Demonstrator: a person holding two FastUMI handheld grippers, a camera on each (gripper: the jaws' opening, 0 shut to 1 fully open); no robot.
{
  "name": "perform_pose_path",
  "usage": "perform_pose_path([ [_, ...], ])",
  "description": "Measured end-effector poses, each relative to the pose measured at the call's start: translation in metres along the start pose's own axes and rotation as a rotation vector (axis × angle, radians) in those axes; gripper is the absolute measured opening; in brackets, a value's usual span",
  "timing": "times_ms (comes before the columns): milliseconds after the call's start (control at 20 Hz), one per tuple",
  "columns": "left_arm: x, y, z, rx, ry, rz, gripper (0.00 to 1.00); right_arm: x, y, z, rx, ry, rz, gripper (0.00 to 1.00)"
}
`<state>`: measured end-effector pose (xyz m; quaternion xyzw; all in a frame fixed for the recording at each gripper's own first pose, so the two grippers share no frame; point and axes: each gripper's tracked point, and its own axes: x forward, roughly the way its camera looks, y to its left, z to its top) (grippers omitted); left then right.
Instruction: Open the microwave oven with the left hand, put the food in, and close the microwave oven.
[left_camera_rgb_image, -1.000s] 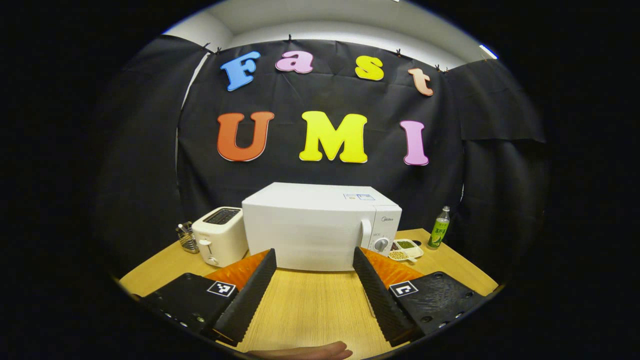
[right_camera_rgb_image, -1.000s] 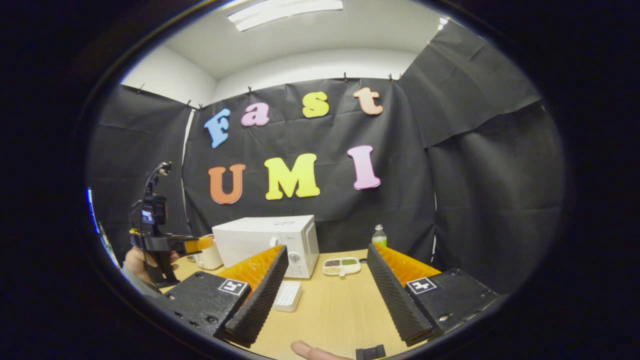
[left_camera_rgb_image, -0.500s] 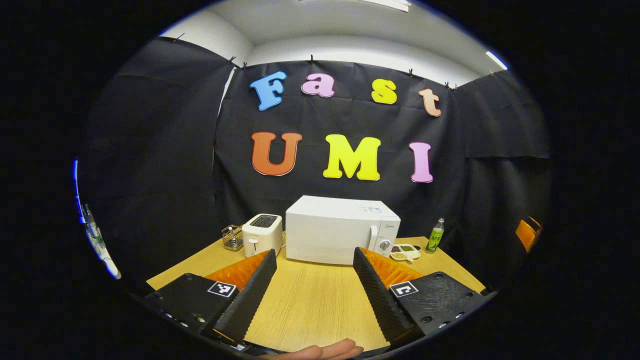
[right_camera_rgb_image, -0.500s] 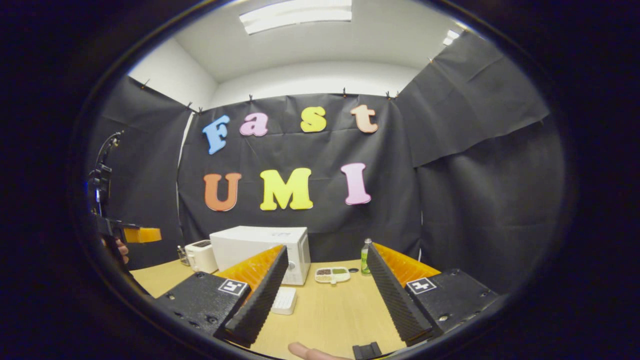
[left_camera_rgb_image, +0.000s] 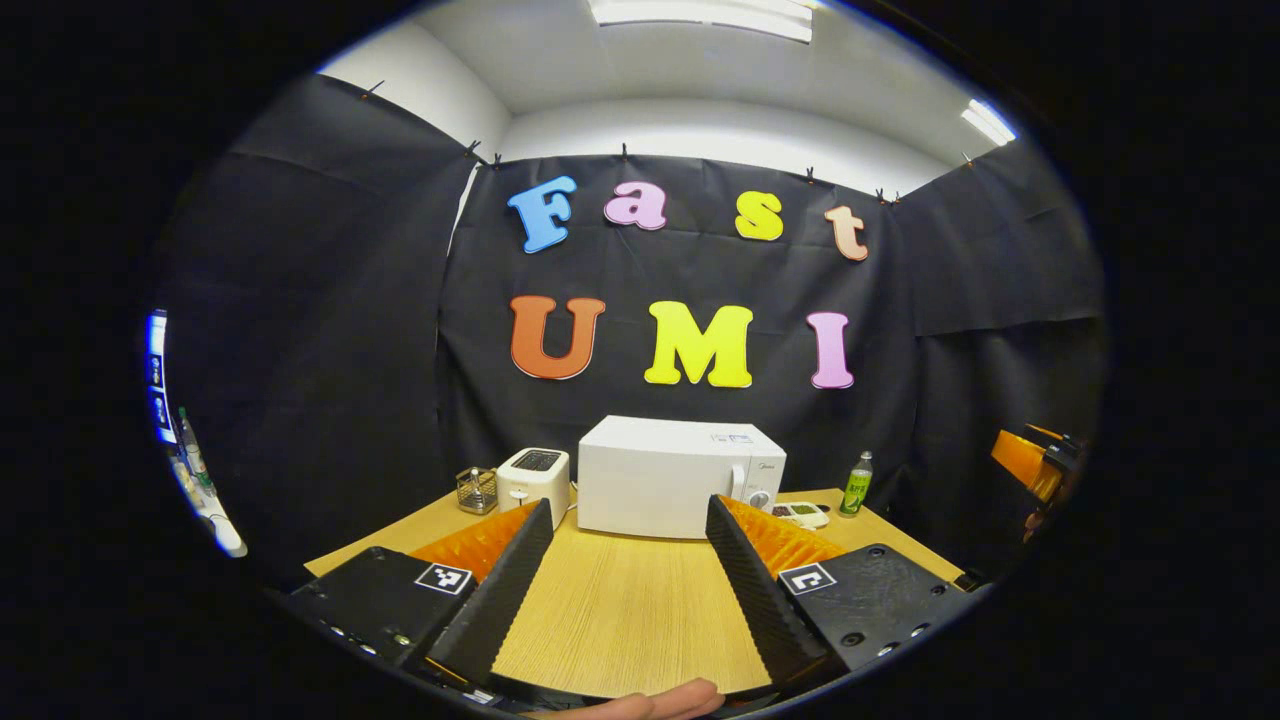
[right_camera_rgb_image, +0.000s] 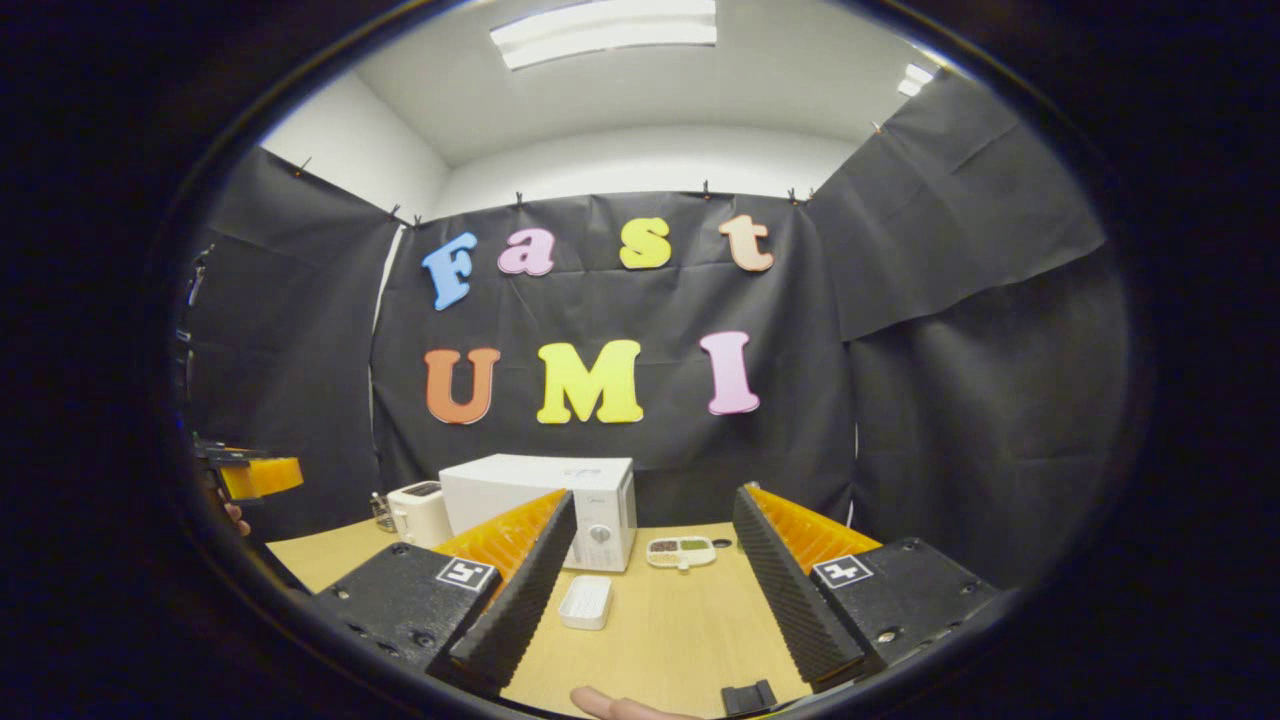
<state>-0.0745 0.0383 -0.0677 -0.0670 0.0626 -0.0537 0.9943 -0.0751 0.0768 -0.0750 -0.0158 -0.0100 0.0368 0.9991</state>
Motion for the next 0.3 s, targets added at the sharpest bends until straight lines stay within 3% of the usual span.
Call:
perform_pose_path([
  [200, 0.003, -0.003, -0.002, 0.0, -0.006, -0.012, 0.95, 0.0, -0.013, -0.001, 0.006, -0.005, -0.021, 0.91],
  [250, 0.003, -0.005, -0.001, -0.005, -0.011, -0.018, 0.95, 0.0, -0.014, -0.003, 0.01, -0.002, -0.024, 1.0],
  [300, 0.003, -0.005, 0.0, -0.009, -0.016, -0.019, 0.95, 0.0, -0.016, -0.003, 0.017, -0.002, -0.026, 0.91],
])
